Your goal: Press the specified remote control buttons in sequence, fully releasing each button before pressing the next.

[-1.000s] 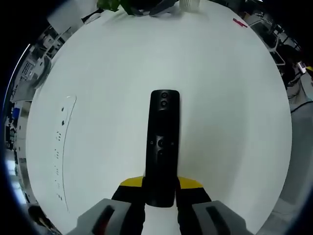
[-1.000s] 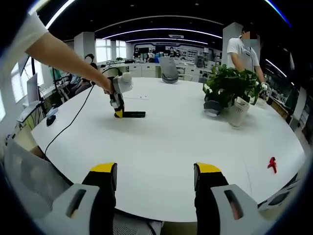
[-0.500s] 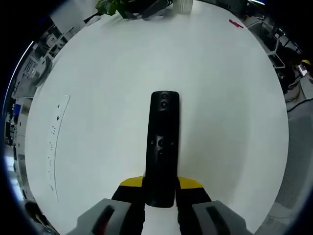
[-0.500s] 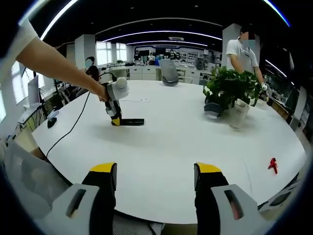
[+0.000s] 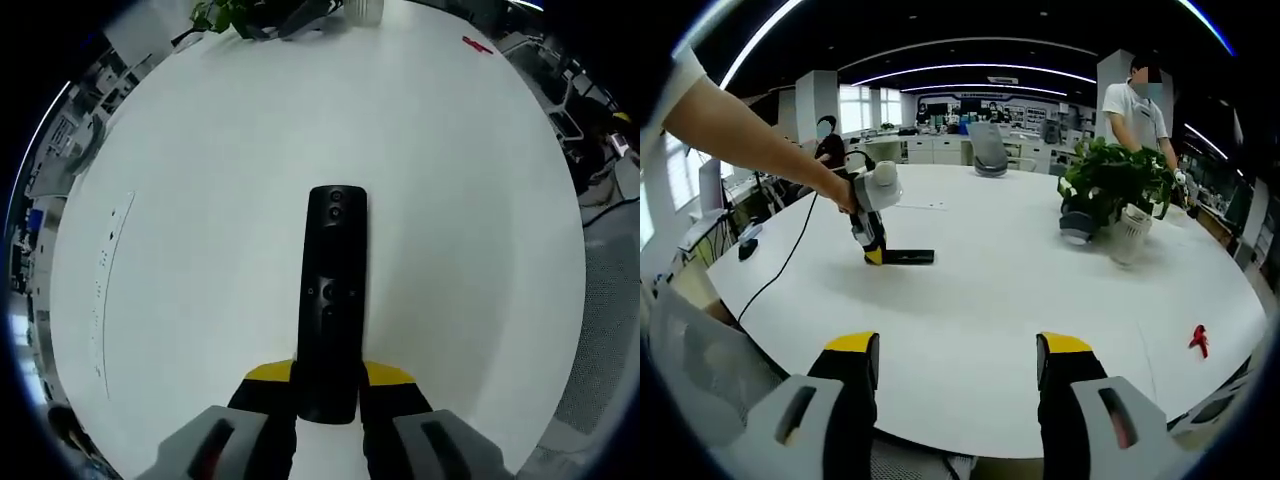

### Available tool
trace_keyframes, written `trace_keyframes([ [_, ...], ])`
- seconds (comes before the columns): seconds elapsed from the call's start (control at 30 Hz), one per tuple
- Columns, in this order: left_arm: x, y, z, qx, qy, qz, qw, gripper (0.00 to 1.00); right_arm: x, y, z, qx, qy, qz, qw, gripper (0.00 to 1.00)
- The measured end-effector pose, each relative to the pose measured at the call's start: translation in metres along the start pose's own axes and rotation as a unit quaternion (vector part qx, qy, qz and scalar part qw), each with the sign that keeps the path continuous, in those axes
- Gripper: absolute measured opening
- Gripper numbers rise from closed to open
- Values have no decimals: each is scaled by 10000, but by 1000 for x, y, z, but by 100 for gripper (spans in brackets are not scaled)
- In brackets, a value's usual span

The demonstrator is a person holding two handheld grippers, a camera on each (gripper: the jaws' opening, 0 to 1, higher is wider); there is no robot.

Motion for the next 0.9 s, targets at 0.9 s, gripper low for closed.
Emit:
trace_keyframes([
  [0.9, 58, -6, 4, 119, 12, -120, 9999, 23, -1, -1, 0, -16, 34, 95, 9999, 65],
])
Point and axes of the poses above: the point that each gripper's makers call its tool centre point, and the gripper's own axes: z roughly backward along the fingers, x roughly to its right, y roughly out of its top, the point moved 5 cm from there along z, roughly backward along the fingers, and after that the axes turned 8 degrees about -z, right-handed, at the moved point
